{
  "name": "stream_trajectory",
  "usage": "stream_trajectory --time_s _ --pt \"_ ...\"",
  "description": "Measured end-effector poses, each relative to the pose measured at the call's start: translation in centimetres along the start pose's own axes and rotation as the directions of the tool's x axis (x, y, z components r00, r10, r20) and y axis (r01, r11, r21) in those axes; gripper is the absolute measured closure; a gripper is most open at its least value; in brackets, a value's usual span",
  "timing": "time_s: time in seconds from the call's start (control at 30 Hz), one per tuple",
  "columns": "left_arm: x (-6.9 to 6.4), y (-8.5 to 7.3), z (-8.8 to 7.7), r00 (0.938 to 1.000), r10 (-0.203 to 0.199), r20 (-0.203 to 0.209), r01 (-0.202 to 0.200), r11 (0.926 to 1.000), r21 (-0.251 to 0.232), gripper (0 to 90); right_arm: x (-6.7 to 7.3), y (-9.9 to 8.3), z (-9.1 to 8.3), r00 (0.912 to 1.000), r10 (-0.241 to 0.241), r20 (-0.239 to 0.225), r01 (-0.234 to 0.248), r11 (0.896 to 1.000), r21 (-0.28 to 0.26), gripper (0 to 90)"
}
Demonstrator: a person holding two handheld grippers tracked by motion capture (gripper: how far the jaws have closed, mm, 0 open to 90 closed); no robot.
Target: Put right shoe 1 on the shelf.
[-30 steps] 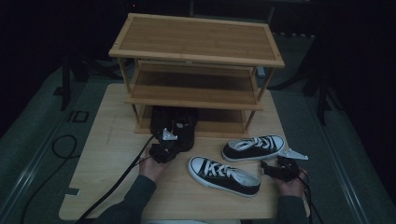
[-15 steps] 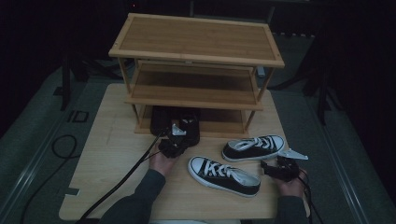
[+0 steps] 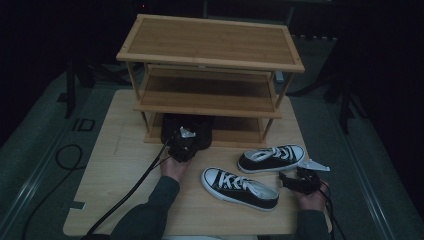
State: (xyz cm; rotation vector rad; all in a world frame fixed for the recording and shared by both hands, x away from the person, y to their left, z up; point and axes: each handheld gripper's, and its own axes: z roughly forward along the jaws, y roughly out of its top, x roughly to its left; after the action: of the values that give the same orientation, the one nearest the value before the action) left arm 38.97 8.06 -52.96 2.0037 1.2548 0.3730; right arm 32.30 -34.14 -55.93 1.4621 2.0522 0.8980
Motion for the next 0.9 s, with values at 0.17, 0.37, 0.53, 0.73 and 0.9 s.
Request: stream_trajectory --time_s 0.17,0.37,0.53,0.73,0.9 --pt "0.3 0.1 0.3 0.9999 -0.012 -0.006 0.012 0.9999 -0.007 89.7 0.0 0.0 0.0 1.0 0.0 0.0 0.0 1.0 0.0 21.5" --pt "0.9 0.3 0.3 0.9993 -0.029 -0.022 0.029 0.9995 -0.014 89.5 0.0 0.0 0.0 1.0 0.0 0.0 0.0 1.0 0.0 21.5" --pt "1.2 0.5 -0.3 0.9991 -0.012 -0.04 0.011 0.9996 -0.025 86.3 0.0 0.0 0.0 1.0 0.0 0.0 0.0 1.0 0.0 21.5" --pt "1.8 1.1 -3.7 0.991 0.052 -0.123 -0.063 0.9949 -0.079 87.0 0.0 0.0 0.0 1.0 0.0 0.0 0.0 1.0 0.0 21.5" --pt "3.5 1.8 -5.5 0.9831 0.035 -0.18 -0.052 0.9943 -0.093 89.9 0.0 0.0 0.0 1.0 0.0 0.0 0.0 1.0 0.0 21.5"
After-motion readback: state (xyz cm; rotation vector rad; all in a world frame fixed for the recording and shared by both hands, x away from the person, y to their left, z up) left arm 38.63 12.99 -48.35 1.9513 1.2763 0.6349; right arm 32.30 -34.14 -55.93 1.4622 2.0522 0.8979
